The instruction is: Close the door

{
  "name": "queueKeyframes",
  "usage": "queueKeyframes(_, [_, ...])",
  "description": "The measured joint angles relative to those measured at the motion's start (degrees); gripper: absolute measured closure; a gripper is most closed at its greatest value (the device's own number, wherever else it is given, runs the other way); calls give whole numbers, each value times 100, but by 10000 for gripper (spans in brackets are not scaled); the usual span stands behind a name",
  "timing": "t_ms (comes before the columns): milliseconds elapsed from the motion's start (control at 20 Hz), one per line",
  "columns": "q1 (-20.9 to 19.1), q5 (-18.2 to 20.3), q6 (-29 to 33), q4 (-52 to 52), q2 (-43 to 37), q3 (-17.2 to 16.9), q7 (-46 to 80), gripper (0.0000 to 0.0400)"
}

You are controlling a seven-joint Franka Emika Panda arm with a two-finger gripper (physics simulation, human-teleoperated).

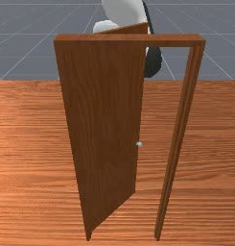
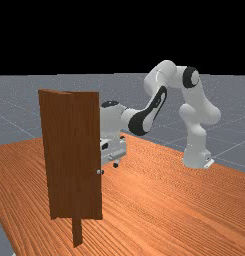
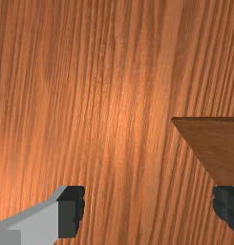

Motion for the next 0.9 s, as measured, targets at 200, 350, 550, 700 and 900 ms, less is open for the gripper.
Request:
queueKeyframes(200, [465,-64,-86,158,74,56,736,0])
queueKeyframes(350, [696,-62,-148,254,128,65,1169,0])
queueKeyframes(550, [760,102,-178,220,110,-150,2081,0])
queueKeyframes(700, [525,150,-134,139,63,-225,1861,0])
queueKeyframes(900, [287,46,-63,86,34,-98,906,0])
